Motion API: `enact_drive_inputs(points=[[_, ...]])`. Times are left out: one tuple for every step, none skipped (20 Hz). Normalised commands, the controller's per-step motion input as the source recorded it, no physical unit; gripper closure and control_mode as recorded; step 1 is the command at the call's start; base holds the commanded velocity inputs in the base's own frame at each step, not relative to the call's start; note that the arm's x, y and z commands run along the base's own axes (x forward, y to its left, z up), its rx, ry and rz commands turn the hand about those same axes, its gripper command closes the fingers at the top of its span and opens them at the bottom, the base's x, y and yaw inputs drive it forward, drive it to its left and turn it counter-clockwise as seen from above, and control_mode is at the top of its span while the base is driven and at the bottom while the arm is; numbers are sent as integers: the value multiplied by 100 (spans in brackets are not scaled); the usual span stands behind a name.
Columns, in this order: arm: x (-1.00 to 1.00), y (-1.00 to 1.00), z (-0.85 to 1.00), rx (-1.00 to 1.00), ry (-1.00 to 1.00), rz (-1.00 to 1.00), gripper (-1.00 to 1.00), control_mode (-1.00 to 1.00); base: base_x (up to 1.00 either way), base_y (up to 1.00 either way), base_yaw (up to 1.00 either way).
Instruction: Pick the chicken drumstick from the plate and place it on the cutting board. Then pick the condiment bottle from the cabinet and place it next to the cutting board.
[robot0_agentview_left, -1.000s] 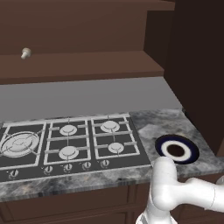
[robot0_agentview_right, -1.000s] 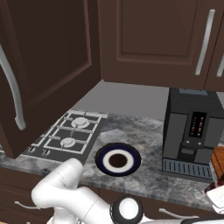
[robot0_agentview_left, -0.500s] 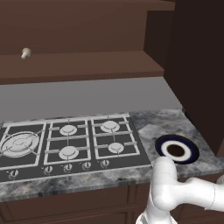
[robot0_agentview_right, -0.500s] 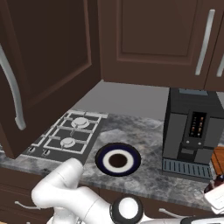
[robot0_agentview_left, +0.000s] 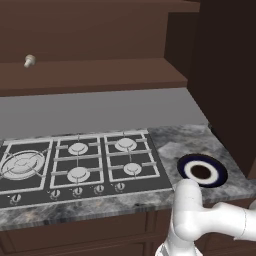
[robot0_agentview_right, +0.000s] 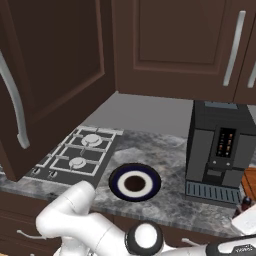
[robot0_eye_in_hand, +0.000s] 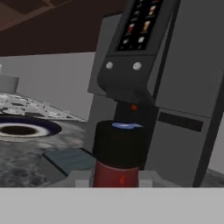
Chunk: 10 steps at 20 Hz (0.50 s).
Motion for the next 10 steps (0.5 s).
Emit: enact_drive_inputs(points=[[17,19,-13,-1,15,0,100,-100,0,0,0],[18,19,-13,-1,17,0,100,-100,0,0,0],[17,19,-13,-1,16,0,100,-100,0,0,0],[16,19,-13,-1,16,0,100,-100,0,0,0],[13,19,-13,-1,15,0,100,-100,0,0,0],[12,18,-12,-1,16,0,100,-100,0,0,0],[13,16,-12,-1,16,0,100,-100,0,0,0],[17,7,-13,0,17,0,100,-100,0,0,0],[14,2,-13,0,17,0,100,-100,0,0,0],[11,2,-12,0,16,0,100,-100,0,0,0]])
